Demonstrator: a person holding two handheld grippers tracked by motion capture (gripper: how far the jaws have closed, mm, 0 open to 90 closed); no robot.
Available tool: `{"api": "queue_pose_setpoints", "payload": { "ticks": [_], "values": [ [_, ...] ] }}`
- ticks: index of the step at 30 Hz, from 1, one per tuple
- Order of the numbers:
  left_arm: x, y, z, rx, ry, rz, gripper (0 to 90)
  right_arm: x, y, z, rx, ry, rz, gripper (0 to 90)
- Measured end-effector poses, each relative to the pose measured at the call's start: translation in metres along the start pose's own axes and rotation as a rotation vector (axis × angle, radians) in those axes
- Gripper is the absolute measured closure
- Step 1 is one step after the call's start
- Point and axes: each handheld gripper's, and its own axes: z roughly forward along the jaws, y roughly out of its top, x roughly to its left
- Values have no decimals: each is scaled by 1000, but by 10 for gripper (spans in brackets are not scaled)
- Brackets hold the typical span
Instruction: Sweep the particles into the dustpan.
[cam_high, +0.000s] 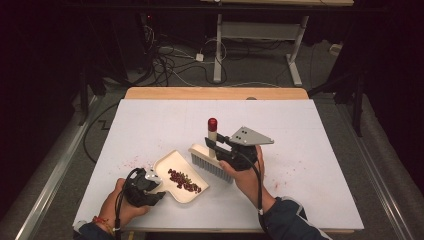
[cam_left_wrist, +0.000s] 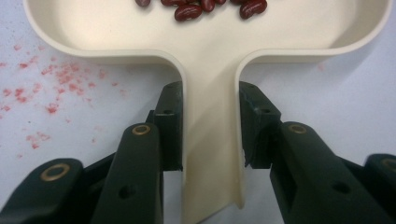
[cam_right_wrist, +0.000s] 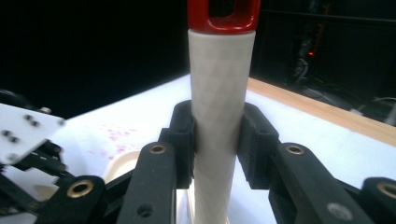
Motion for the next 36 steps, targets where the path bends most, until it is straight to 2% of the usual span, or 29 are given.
{"api": "queue_pose_setpoints", "payload": {
  "ticks": [5,8,12,19,24,27,31,34,36],
  "values": [
    [-2,1,1,-4,2,-21,639,17,2,6,-18,31,-26,698],
    [-2,2,1,-4,-3,-38,639,24,2,10,-16,52,-22,698],
    [-3,6,2,-2,-3,-66,639,36,2,13,-14,60,-55,697],
    [-8,11,4,4,12,-96,639,54,3,16,-4,70,-76,697],
    [-9,13,5,3,9,-114,639,61,3,16,6,70,-73,697],
    [-8,14,6,-3,6,-124,638,63,3,16,1,61,-89,697],
    [-7,15,7,-12,11,-133,639,62,3,14,1,70,-79,697],
    [-6,15,7,-16,5,-141,639,58,6,10,-19,52,-91,697],
    [-5,16,7,-14,4,-138,639,52,8,6,-34,39,-79,698]
  ]
}}
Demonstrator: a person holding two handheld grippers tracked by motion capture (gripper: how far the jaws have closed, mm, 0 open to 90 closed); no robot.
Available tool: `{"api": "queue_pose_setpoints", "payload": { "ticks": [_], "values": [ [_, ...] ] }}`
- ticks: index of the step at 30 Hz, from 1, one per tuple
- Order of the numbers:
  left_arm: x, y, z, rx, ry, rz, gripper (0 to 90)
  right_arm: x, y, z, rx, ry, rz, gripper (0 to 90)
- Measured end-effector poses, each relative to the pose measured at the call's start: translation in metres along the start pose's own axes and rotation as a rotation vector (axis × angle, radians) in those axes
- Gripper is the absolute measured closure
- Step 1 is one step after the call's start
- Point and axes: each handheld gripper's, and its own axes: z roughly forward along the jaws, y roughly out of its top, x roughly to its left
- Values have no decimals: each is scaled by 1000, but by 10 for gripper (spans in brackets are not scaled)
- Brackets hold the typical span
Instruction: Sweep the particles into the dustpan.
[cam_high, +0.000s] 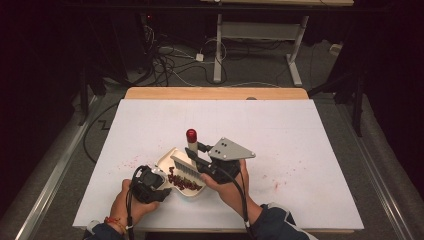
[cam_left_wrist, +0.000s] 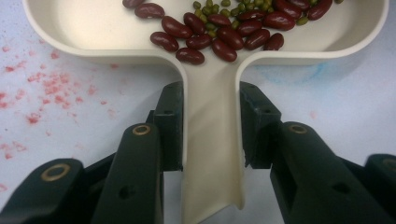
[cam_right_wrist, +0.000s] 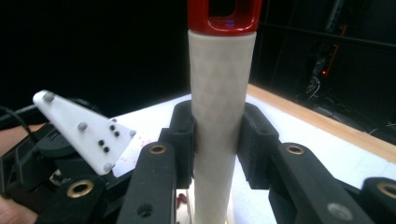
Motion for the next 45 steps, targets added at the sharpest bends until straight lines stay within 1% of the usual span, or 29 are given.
{"api": "queue_pose_setpoints", "payload": {
  "ticks": [4,6,11,15,17,19,21,25,29,32,34,37,40,43,44,45],
  "values": [
    [2,1,1,0,5,0,639,-11,3,-8,-10,-23,3,697],
    [3,2,1,-3,7,1,639,-17,4,-13,-15,-23,6,697],
    [6,2,1,-10,6,9,639,-33,3,-25,-10,-51,7,697],
    [7,2,2,-15,9,9,639,-46,1,-39,-6,-66,10,697],
    [7,2,2,-16,11,10,639,-53,-1,-49,-9,-70,12,697],
    [6,2,2,-15,17,14,639,-59,-2,-57,-6,-65,6,697],
    [6,2,2,-20,28,17,640,-66,-4,-69,12,-56,-11,697],
    [6,1,2,-28,29,17,640,-80,-10,-92,34,-48,-5,697],
    [6,3,0,-26,29,28,641,-93,-15,-114,50,-55,-7,697],
    [8,4,-2,-34,20,26,641,-102,-21,-130,82,-35,11,697],
    [9,5,-2,-36,17,24,641,-106,-23,-137,96,-28,11,696],
    [11,6,0,-36,15,15,641,-111,-27,-150,109,-31,7,697],
    [12,7,0,-41,18,17,641,-115,-29,-161,123,-14,18,696],
    [12,7,-2,-42,19,10,641,-120,-30,-170,150,17,28,696],
    [13,7,-2,-43,22,10,641,-123,-31,-173,160,34,33,697],
    [13,7,-2,-44,25,8,641,-125,-31,-175,160,39,40,697]
  ]
}}
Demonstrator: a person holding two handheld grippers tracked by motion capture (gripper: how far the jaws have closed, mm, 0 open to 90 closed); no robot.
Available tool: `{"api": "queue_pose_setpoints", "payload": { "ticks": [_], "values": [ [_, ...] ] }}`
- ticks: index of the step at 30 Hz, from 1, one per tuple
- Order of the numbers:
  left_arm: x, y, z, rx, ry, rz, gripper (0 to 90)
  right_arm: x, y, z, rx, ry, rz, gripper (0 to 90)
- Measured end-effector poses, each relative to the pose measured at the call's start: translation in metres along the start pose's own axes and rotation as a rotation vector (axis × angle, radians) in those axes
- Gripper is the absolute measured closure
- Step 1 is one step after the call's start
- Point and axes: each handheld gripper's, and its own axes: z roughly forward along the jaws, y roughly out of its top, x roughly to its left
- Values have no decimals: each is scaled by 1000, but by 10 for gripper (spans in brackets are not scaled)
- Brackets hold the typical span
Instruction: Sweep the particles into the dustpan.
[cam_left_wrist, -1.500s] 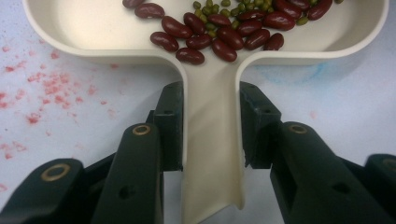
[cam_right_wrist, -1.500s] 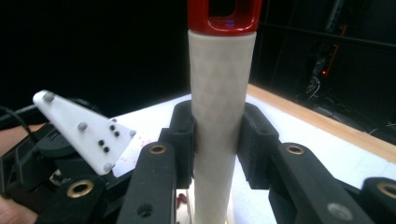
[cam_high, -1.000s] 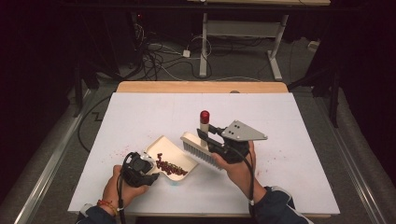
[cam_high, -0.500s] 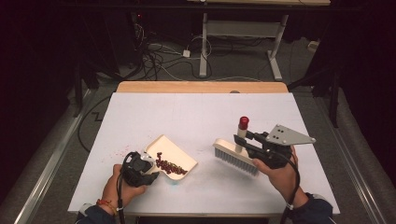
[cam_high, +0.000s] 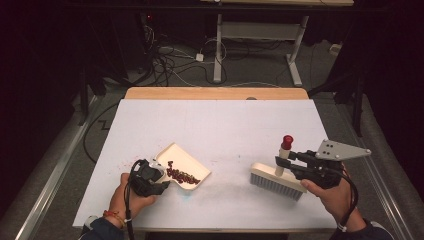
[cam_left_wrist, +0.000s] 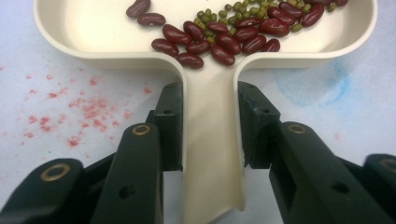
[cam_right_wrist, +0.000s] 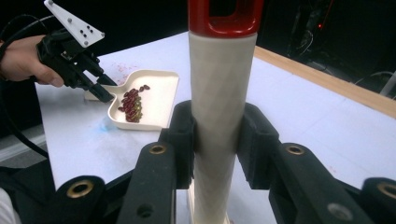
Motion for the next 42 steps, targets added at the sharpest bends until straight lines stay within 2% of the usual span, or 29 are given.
{"api": "queue_pose_setpoints", "payload": {
  "ticks": [6,11,16,21,25,28,30,32,35,38,42],
  "values": [
    [5,0,-1,-13,25,-16,642,-12,-5,-10,11,17,25,697],
    [10,0,-3,-27,44,-46,642,-16,-9,-9,9,64,85,697],
    [18,1,-3,-40,60,-75,642,-12,-8,-3,15,44,69,696],
    [24,3,4,-52,73,-108,641,-14,-8,2,7,8,82,695],
    [23,6,9,-62,85,-147,639,-19,-5,8,17,-6,79,691],
    [17,9,14,-52,104,-161,638,-24,-3,12,30,-17,76,687],
    [16,9,14,-49,113,-158,638,-28,-2,15,30,-12,83,689],
    [17,9,13,-57,101,-189,640,-30,-1,15,38,-7,81,689],
    [18,10,11,-52,151,-192,642,-33,1,15,46,9,80,693],
    [25,7,10,-55,162,-219,642,-35,3,15,60,28,71,693],
    [34,1,10,-72,187,-269,641,-38,4,16,70,27,76,690]
  ]
}}
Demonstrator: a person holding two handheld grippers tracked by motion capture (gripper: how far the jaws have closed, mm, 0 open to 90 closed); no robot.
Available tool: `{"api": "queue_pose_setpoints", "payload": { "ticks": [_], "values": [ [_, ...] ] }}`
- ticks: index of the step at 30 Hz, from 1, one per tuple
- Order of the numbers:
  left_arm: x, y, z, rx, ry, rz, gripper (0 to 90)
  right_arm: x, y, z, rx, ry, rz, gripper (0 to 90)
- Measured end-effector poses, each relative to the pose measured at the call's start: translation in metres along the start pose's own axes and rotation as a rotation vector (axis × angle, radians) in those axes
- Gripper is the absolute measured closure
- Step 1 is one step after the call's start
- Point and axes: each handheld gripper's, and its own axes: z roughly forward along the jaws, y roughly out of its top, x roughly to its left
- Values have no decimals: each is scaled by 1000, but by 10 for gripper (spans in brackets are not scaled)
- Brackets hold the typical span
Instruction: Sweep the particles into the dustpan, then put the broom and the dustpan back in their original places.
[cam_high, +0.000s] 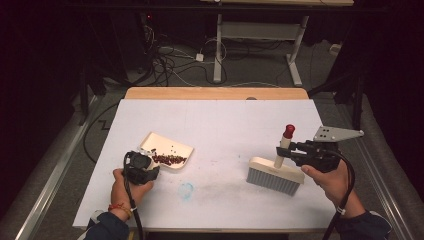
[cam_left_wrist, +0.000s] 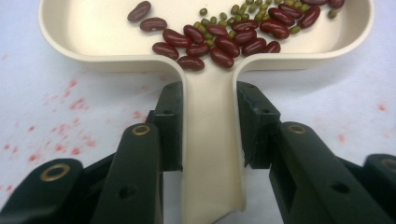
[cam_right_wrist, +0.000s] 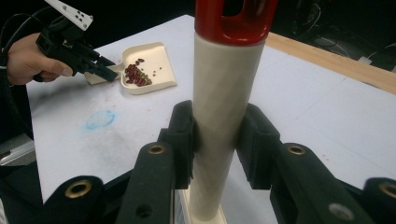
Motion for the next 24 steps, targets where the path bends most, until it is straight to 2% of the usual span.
{"api": "queue_pose_setpoints", "payload": {
  "ticks": [3,4,5,6,8,9,11,12,16,18,20,24],
  "values": [
    [-1,-3,3,-11,10,-23,629,-5,0,3,2,8,19,687],
    [-5,-4,2,-17,-5,-31,607,-7,1,4,2,14,20,682],
    [-9,-4,2,-17,-11,-27,544,-11,2,6,5,4,20,672],
    [-15,-6,2,-22,-19,-11,528,-13,3,8,8,-12,20,666],
    [-22,-7,1,-26,-29,10,504,-23,5,14,21,-4,30,658],
    [-24,-8,0,-29,-33,17,471,-26,6,17,26,-18,32,648],
    [-24,-9,-4,-40,-9,45,409,-33,8,24,46,-47,43,636],
    [-22,-10,-6,-56,1,45,373,-36,9,27,49,-52,45,628],
    [-7,-18,-15,-151,-55,79,286,-48,8,40,67,-98,79,606],
    [-2,-24,-18,-211,-45,116,254,-53,8,46,82,-127,80,594],
    [2,-30,-21,-250,-29,154,227,-58,7,52,94,-161,94,576],
    [6,-41,-29,-322,-55,189,213,-69,3,63,112,-197,134,566]
  ]
}}
